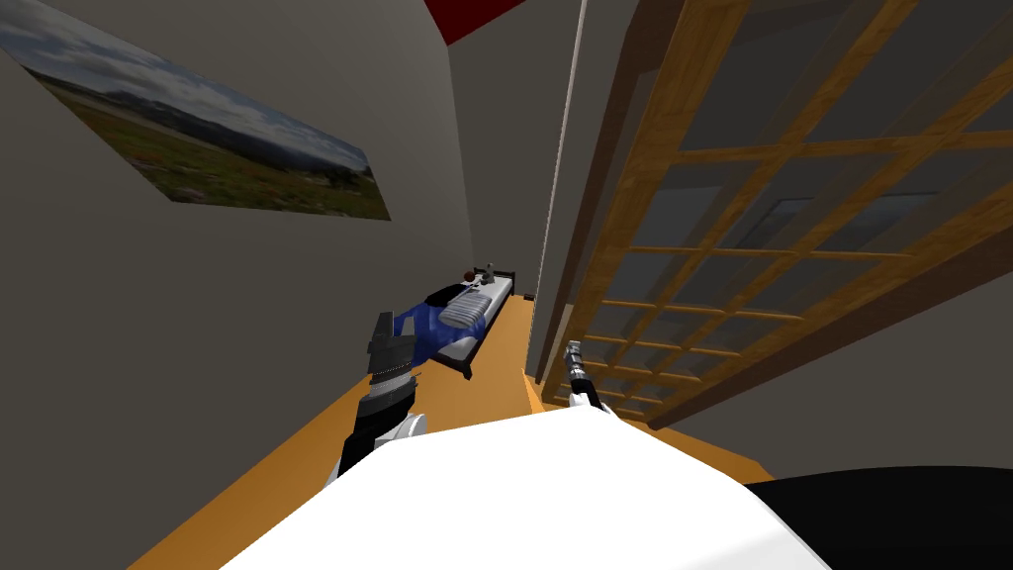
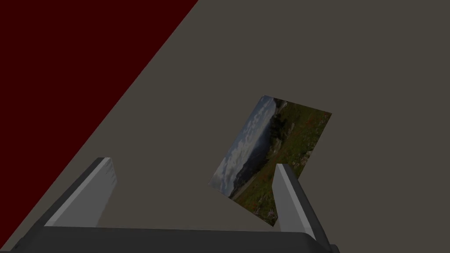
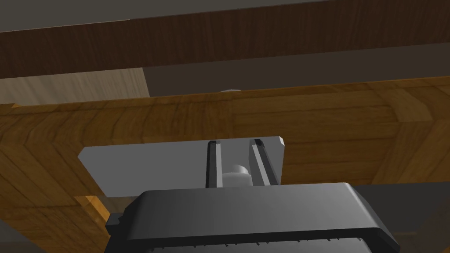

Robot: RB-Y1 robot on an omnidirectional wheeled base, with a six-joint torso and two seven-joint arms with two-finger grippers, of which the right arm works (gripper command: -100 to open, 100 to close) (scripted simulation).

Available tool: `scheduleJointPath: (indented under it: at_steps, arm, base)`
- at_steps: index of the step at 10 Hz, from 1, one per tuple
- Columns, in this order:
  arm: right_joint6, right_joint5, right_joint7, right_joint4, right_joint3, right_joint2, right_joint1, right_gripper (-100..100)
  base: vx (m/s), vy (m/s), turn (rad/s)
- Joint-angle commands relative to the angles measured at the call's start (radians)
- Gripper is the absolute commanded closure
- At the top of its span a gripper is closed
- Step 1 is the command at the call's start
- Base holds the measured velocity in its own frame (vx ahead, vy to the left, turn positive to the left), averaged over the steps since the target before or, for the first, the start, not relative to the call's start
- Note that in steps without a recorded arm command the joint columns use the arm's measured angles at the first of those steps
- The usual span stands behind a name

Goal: Pull the door open

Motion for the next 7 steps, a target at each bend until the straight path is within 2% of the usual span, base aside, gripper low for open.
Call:
scheduleJointPath:
  at_steps: [1, 2, 4, 7]
  arm:
    - [0.003, -0.015, -0.037, -0.001, -0.008, -0.009, 0.022, 100]
    - [0.003, -0.015, -0.037, -0.001, -0.008, -0.009, 0.022, 100]
    - [-0.009, -0.031, -0.111, 0.002, 0.005, -0.015, 0.022, 100]
    - [-0.009, -0.031, -0.120, 0.002, 0.005, -0.015, 0.022, 100]
  base:
    - [-0.021, -0.017, 0.038]
    - [-0.019, -0.015, 0.049]
    - [-0.036, -0.006, 0.077]
    - [-0.027, -0.016, 0.021]
